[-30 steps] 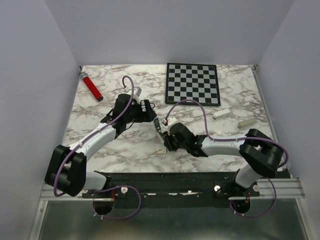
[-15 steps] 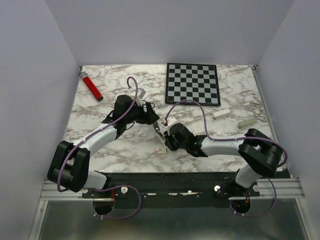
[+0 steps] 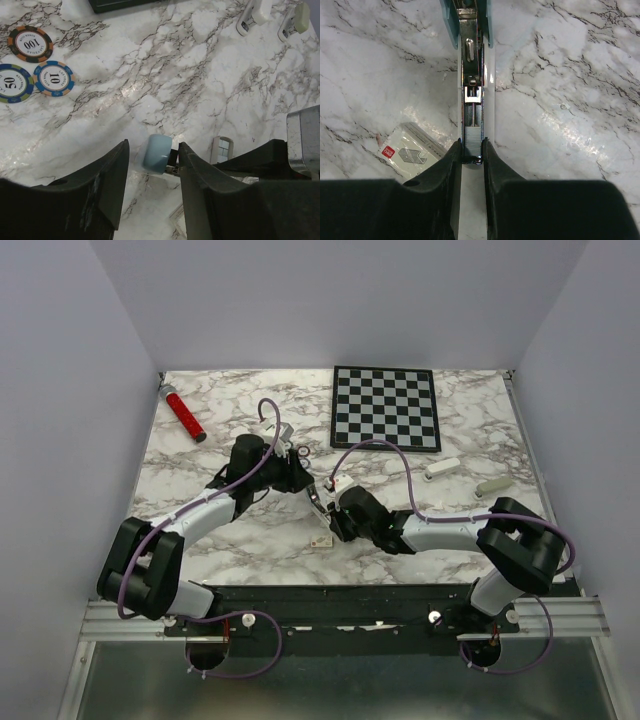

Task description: Load the staples into the stapler

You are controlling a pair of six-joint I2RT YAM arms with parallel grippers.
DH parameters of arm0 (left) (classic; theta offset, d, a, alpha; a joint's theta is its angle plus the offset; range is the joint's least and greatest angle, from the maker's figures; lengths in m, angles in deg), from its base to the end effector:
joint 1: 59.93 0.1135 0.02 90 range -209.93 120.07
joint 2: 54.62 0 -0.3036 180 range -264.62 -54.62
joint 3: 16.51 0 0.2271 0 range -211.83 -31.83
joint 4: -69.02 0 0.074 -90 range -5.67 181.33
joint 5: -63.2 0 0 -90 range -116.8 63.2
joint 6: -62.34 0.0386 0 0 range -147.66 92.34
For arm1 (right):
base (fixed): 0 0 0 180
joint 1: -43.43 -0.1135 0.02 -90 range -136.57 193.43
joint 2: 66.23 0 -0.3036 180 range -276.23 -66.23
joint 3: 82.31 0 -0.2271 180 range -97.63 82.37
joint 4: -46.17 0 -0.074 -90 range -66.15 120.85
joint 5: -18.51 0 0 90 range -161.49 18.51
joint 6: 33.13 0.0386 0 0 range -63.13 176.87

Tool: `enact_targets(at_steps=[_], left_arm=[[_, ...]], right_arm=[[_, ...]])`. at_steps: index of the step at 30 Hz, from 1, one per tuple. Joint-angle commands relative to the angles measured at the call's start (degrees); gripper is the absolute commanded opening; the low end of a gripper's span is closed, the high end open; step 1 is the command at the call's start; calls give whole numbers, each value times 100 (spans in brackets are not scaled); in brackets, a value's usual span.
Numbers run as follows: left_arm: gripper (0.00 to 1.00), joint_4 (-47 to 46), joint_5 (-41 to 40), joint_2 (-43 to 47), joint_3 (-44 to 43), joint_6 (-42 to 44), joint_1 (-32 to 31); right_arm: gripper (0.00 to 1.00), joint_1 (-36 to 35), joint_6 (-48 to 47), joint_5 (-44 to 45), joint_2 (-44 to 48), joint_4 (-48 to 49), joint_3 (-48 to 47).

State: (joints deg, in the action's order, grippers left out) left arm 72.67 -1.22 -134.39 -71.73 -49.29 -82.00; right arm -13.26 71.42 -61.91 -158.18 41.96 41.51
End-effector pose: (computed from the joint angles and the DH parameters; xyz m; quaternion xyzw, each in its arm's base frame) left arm 0.2426 -0.1164 0.2665 0.1169 0.8363 -0.3627 0.3941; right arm 0.1704 0.2476 0.2122 -0.2917 0.8554 0.1839 0.3865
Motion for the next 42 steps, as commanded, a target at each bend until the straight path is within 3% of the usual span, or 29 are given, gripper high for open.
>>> enact_targets(at_steps=[1, 8, 16, 25, 32, 42], left_arm=[[49, -144, 35, -92, 26, 176, 36], [39, 102, -106, -21, 44, 150, -105], [27, 357, -791, 285, 210, -78, -780], [21, 60, -1187, 883, 816, -675, -1370], [22, -310, -1091, 1077, 1177, -1159, -1538], [37, -662, -1037, 840, 1151, -1643, -1687]], right_arm=[[20, -36, -92, 211, -87, 110, -27], [20, -36, -127, 184, -52, 154, -62], [19, -36, -136, 175, 27, 189, -89], [19, -36, -119, 123, 97, 189, -62], [19, -36, -92, 88, 106, 189, -1], [20, -44, -40, 114, 150, 137, -10]])
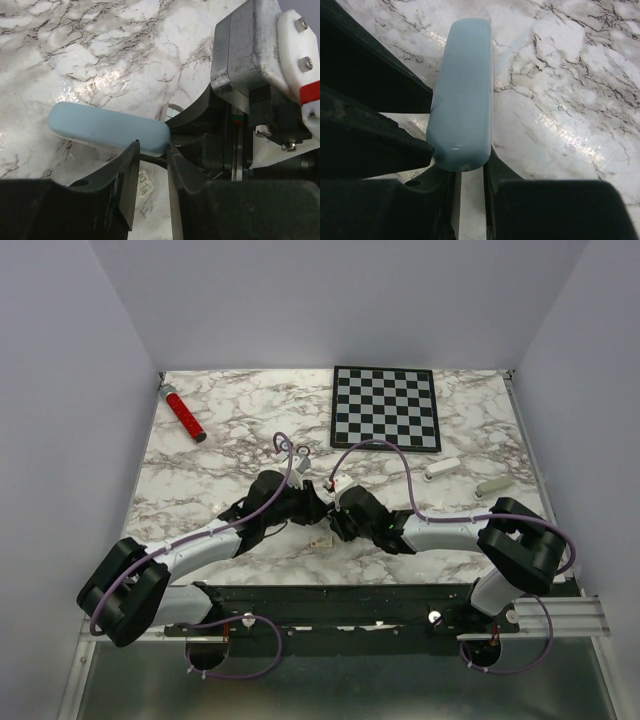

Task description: Load the staples into the stapler

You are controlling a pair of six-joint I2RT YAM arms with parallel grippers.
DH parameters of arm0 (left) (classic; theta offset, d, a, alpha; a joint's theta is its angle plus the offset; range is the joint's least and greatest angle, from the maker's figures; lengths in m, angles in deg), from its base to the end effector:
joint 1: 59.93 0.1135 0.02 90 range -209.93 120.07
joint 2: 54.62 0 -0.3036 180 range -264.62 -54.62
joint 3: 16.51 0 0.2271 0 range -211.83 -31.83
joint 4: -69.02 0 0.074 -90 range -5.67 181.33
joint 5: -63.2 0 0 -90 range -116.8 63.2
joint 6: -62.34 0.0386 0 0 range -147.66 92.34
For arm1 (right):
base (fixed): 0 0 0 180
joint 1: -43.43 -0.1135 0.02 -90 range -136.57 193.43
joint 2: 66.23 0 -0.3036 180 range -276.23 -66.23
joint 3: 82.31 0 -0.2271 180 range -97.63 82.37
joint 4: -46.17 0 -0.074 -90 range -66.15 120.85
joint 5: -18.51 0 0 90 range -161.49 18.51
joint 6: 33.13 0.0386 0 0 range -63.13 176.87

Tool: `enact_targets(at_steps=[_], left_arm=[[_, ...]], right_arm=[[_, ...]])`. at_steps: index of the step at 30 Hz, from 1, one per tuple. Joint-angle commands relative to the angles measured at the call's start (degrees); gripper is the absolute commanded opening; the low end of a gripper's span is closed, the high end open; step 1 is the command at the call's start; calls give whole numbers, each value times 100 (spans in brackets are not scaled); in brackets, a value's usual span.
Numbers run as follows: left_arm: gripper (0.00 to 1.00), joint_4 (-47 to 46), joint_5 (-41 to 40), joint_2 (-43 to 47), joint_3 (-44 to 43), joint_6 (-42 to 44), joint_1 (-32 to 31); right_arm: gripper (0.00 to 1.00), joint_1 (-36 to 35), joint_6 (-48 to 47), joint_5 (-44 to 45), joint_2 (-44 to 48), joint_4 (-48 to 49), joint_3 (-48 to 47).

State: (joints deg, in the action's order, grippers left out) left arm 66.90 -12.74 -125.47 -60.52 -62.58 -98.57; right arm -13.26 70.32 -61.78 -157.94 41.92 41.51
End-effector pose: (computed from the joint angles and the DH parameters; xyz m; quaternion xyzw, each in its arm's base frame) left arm 0.1693 -0.1474 0.2512 0.0931 0.8332 -0.4031 0.3670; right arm 0.1702 0.2471 0.2133 -0.2990 0.8520 0.1802 0.3901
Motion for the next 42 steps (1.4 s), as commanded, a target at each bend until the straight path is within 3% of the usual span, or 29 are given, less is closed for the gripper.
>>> enact_targets(at_steps=[1, 6, 16, 26, 32, 42], left_arm=[[39, 11, 53, 44, 30, -323, -22], [52, 617, -842, 554, -23, -139, 171], [71, 1469, -1283, 1845, -5, 274, 1331], [86, 2279, -1793, 2584, -383, 1197, 1481], [99, 2534, -2144, 2840, -524, 1855, 1499], [99, 2446, -3295, 3270, -243, 2209, 1499]], right_arm=[[20, -36, 78, 101, 135, 132, -1], [23, -36, 149, 92, 328, 1, 113], [41, -36, 316, 65, 662, -439, 228], [56, -36, 491, 4, 1469, -1510, 167], [65, -36, 597, 118, 1638, -2635, -588], [72, -36, 782, 136, 154, -4884, -2628]])
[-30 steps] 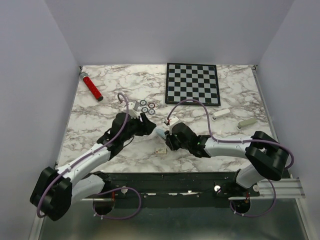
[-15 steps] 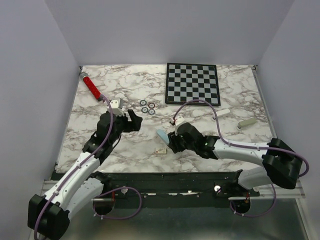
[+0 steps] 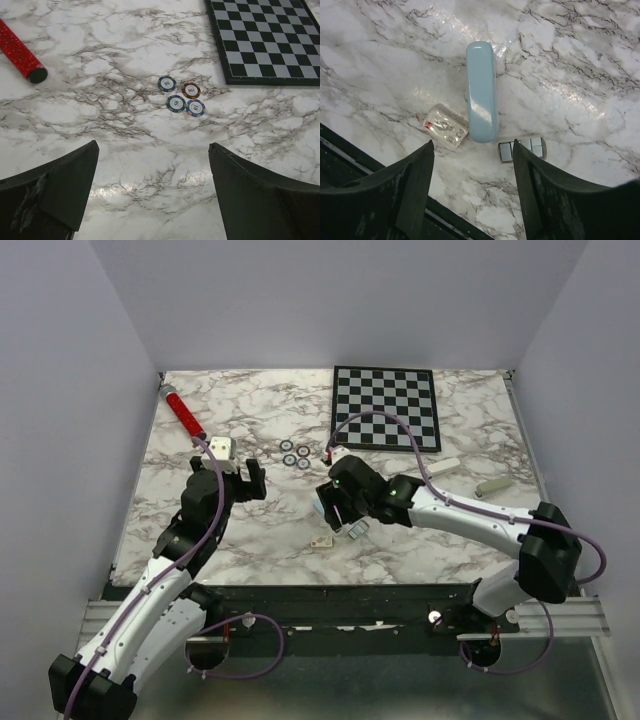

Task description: Load the staples into the stapler

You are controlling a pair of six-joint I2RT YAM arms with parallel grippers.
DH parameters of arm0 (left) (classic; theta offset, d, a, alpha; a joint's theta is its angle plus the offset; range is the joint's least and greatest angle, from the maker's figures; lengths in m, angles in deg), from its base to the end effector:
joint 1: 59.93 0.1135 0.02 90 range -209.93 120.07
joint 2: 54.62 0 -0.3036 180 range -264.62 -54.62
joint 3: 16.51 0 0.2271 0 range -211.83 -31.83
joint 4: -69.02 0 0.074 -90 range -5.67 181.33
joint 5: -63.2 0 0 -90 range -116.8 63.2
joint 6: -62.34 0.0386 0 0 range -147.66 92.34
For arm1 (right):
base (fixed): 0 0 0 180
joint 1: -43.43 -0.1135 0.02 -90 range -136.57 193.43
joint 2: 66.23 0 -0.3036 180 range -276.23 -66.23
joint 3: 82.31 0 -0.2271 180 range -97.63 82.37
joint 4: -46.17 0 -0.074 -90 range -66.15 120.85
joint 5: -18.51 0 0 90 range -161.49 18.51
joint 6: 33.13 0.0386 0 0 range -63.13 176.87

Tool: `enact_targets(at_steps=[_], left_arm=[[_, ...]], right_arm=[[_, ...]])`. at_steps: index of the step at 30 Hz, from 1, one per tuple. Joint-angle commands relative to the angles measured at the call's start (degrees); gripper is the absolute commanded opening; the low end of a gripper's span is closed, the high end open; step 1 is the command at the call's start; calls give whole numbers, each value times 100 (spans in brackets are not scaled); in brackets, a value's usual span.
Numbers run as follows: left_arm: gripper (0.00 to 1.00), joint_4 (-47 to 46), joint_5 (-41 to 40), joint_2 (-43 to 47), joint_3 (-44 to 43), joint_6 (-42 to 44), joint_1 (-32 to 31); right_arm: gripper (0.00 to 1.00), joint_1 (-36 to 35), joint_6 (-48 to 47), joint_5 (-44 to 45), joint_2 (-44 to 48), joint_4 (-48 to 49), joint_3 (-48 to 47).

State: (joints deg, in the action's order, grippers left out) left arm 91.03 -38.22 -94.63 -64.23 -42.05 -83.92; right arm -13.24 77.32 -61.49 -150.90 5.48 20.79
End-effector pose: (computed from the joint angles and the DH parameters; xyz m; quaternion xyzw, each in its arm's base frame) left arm 0.1135 -0.0422 0.3115 0.0049 0.7881 -0.1265 0.6024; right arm 0.1655 0.2395 0.3012 -0.2602 0.8949 0.1565 0.3270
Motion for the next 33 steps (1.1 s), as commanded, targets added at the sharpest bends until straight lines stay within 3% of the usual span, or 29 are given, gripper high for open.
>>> enact_targets(at_steps=[1, 8, 20, 24, 28, 33], left_arm=[[99, 7, -809, 221, 155, 95, 26], [99, -81, -1073, 213, 120, 42, 35], [99, -160, -915, 204, 164, 15, 8], [99, -169, -906, 195, 164, 15, -53], [99, -204, -844, 178, 173, 24, -62], [99, -213, -792, 143, 182, 24, -71]], right_arm=[[73, -38, 74, 107, -664, -1312, -652], [72, -38, -6, 107, -1482, -1700, -1312], [55, -38, -146, 20, -2335, -1761, -1778], [45, -38, -155, 63, -2485, -1639, -1665], [28, -38, -164, 98, -2520, -1314, -1348], [18, -38, -111, 204, -2485, -901, -988]])
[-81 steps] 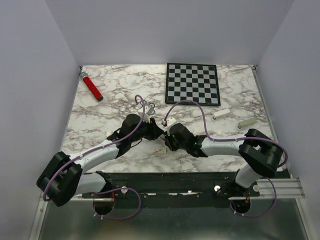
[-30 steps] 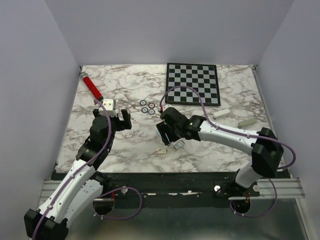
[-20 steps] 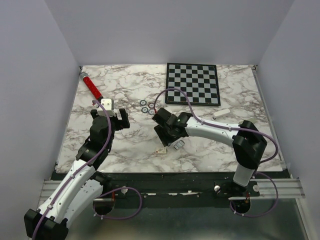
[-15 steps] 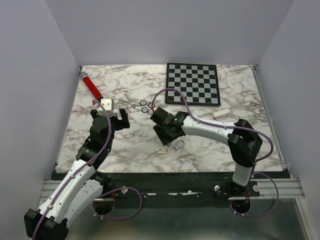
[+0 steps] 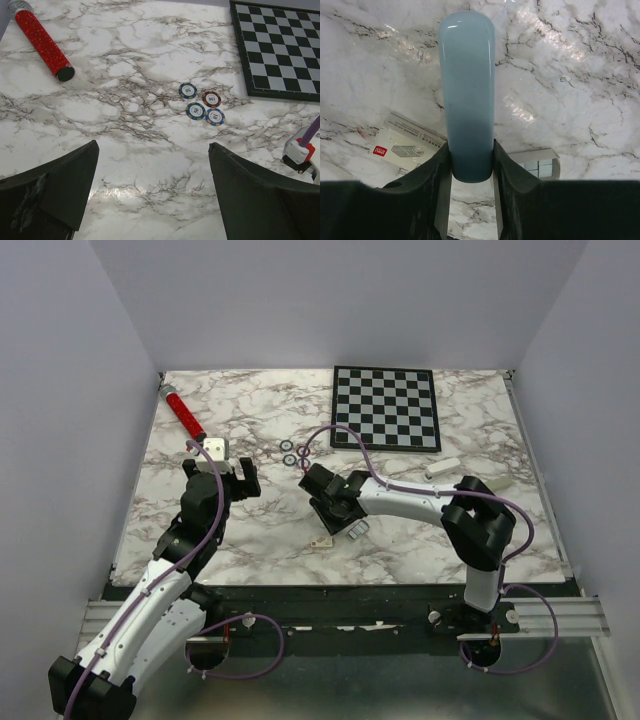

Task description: Load the staples into the stapler

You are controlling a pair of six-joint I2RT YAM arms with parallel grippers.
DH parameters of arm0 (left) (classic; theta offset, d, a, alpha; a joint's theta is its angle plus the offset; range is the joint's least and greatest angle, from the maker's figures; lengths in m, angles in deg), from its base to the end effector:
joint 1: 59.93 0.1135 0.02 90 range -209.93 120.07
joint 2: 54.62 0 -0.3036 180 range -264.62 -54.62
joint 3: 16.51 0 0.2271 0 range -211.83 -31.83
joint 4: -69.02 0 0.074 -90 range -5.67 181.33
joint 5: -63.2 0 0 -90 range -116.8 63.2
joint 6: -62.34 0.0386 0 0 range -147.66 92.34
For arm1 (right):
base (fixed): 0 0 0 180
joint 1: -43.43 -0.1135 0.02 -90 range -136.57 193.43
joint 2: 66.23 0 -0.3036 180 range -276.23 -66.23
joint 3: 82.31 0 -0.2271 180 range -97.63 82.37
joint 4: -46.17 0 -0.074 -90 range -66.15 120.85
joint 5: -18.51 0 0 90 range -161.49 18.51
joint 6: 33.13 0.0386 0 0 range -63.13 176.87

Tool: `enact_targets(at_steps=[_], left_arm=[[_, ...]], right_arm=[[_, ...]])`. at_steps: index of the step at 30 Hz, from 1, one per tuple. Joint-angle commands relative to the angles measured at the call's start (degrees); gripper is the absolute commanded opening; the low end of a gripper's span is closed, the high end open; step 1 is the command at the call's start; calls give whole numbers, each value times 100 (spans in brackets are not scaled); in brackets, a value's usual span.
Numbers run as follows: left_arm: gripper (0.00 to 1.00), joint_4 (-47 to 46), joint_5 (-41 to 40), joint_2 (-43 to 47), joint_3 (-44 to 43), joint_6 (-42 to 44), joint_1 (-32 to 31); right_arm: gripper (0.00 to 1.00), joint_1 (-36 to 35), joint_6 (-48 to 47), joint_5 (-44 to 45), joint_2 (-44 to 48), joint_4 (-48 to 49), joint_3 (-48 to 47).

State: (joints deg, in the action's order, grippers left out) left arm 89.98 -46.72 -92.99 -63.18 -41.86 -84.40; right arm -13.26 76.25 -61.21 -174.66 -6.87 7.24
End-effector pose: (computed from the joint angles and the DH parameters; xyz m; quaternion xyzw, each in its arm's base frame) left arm 0.1095 -0.0354 0.3106 -0.0388 0.7756 -0.0763 0.6254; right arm 0.2081 0.3041 0.2255 -0.3002 0.9355 0.0316 0.1838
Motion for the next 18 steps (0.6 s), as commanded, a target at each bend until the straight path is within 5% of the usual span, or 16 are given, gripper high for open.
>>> enact_targets(at_steps=[1, 8, 18], left_arm=[[99, -117, 85, -39, 68, 5, -23], [99, -99, 103, -48, 68, -13, -32], [99, -90, 120, 5, 59, -13, -32]], right_arm=[[17, -36, 5, 193, -126, 378, 455], [14, -27, 40, 167, -83, 467, 509], [16, 192, -355, 404, -222, -210, -738]])
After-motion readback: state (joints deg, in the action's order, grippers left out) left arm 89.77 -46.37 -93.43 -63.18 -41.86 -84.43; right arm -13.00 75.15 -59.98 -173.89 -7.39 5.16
